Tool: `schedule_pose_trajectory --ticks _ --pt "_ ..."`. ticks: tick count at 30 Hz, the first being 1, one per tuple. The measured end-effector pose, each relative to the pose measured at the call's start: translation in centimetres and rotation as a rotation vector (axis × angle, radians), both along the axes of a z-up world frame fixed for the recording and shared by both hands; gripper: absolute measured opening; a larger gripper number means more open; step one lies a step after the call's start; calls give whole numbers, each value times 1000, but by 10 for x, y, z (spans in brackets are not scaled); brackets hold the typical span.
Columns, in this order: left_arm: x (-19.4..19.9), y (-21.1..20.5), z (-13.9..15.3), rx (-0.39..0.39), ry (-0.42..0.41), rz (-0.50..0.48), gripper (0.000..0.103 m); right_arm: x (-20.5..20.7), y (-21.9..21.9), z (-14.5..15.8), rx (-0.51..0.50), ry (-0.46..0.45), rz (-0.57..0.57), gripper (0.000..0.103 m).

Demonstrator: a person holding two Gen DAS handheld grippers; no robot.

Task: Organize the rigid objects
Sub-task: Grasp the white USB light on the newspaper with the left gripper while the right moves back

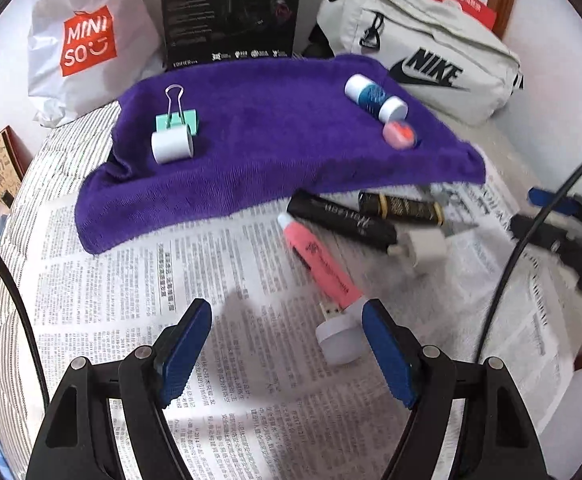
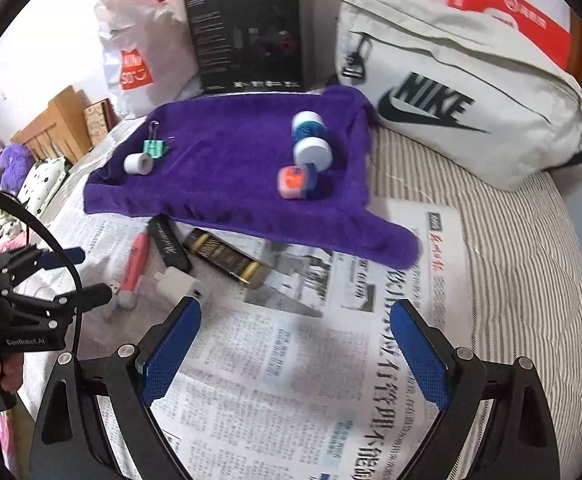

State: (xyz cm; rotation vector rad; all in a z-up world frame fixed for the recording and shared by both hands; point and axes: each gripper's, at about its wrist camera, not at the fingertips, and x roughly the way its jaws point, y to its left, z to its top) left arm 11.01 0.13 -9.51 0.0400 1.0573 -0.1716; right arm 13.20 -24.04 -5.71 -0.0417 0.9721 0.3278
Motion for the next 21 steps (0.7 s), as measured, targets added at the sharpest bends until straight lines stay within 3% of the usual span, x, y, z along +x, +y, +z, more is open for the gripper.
schedule_pose_trajectory --ticks 7,11,21 --pt "1 5 -10 51 12 23 76 1 -18 -2 42 24 -43 95" --pt "0 8 -10 32 -2 22 75 -2 -18 -6 36 23 -45 95" --pt "2 4 -8 35 -51 -39 41 -7 -2 -19 34 57 -6 95"
